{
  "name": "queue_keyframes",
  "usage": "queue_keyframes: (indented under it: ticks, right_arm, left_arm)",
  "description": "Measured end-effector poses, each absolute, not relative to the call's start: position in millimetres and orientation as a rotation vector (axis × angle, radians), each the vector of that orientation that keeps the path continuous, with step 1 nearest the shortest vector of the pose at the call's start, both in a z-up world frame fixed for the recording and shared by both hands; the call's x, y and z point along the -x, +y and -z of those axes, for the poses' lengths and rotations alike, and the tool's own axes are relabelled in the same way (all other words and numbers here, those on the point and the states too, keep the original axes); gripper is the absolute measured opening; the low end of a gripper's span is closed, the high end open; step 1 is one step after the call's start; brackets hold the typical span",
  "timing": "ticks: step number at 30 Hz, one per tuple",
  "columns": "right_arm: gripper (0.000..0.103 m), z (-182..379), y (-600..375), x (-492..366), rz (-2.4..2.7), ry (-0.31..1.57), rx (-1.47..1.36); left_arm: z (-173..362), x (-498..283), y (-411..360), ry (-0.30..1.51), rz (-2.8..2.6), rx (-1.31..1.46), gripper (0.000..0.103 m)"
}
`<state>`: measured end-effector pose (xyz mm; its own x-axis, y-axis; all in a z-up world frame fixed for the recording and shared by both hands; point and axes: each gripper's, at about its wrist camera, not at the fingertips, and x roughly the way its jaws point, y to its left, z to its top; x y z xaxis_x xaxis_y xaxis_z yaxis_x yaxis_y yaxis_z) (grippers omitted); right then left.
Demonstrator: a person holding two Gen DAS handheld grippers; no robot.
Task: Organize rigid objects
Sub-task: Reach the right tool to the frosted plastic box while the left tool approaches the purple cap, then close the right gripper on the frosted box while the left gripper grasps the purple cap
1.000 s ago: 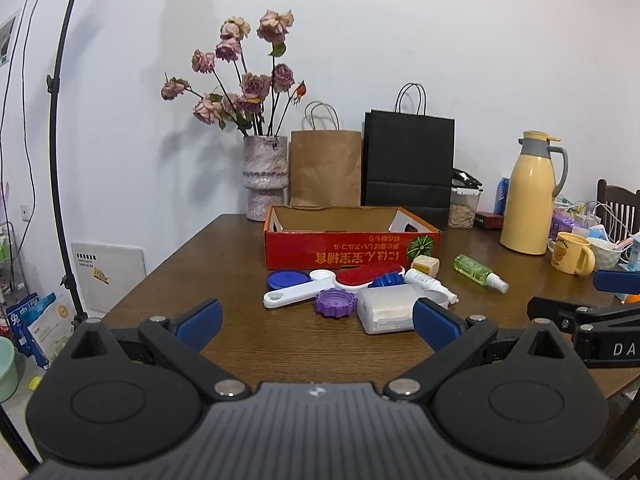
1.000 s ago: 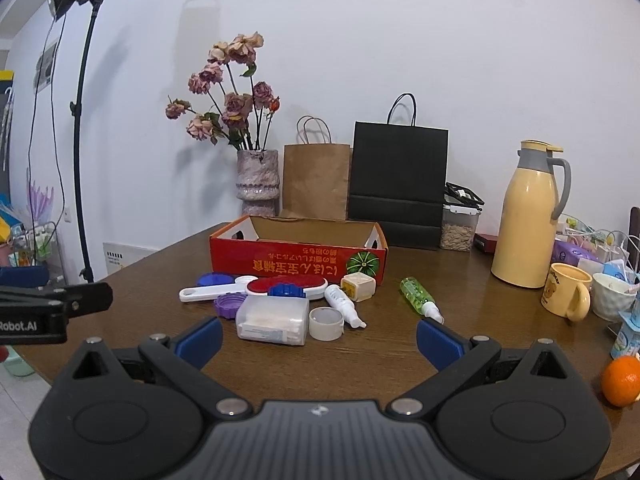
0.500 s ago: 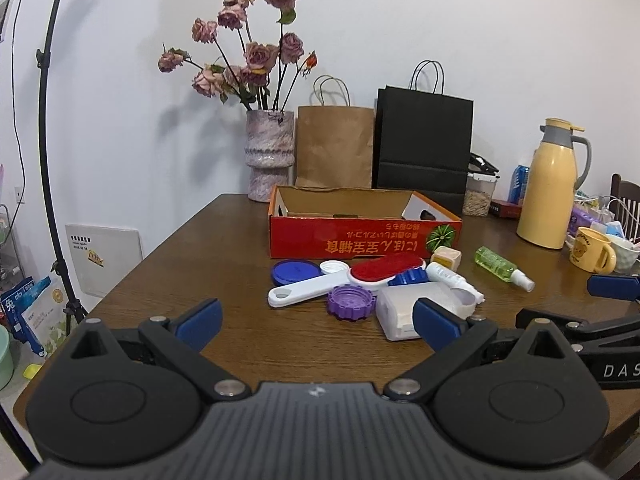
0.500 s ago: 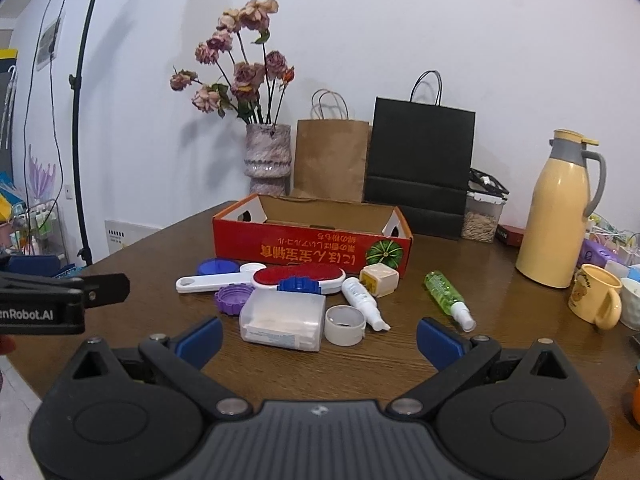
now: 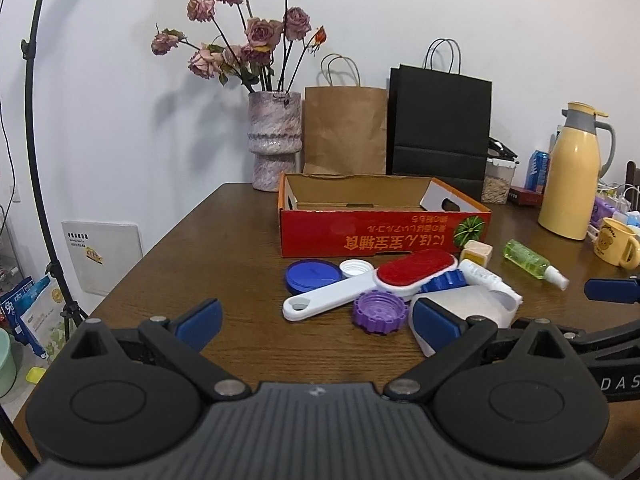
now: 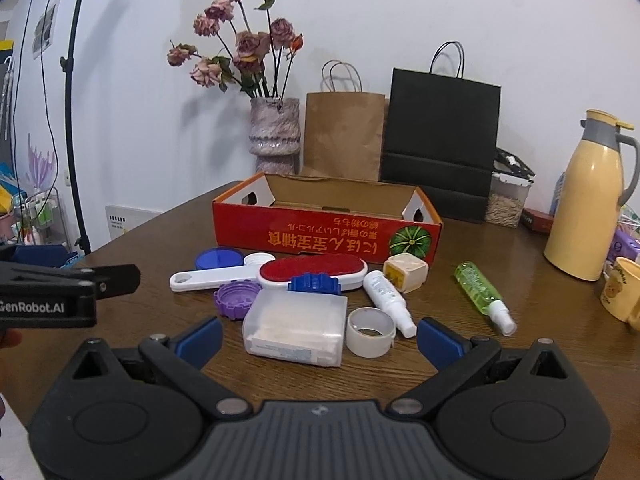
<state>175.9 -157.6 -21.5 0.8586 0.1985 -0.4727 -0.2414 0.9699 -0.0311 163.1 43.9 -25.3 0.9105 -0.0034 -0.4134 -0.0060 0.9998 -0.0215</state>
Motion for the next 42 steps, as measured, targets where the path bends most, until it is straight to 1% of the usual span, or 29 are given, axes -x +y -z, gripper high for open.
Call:
queue_keyframes:
  ticks: [20,22,24,26,29,42]
  right_arm:
    - [0.103,56.6,-121.3,-261.6,-0.236,0.638,0.098]
    - [0.1,58.3,-119.1,-267.2,-0.237,0.651,0.099]
    - [0.093,60.3,-116.2,-272.6,-0.241,0.663,0.101]
    - [0.091,62.6,-113.2,-276.4,-0.243,0.673,0.108]
    - [0.083,64.2,-109.5,-278.4,-0.231,0.661,0.134]
    - [0.082,56.6,-122.7,-271.0,-0.276,0.594,0.088]
  left_arm:
    - [43.3,-221.8,77.0,0.483,-0.012,0.023,0.103]
    - [44.3,-224.7,79.5,0.488,-0.013,0.03,0.103]
    - [44.7,-227.1,81.8,0.493,-0.014,0.036,0.103]
    - [45.3,-228.4,83.0,0.496,-0.016,0.039,0.103]
    - [45.8,-229.9,84.1,0.5,-0.017,0.042,0.103]
    - [47.9,-239.8,73.3,0.529,-0.022,0.027,0.103]
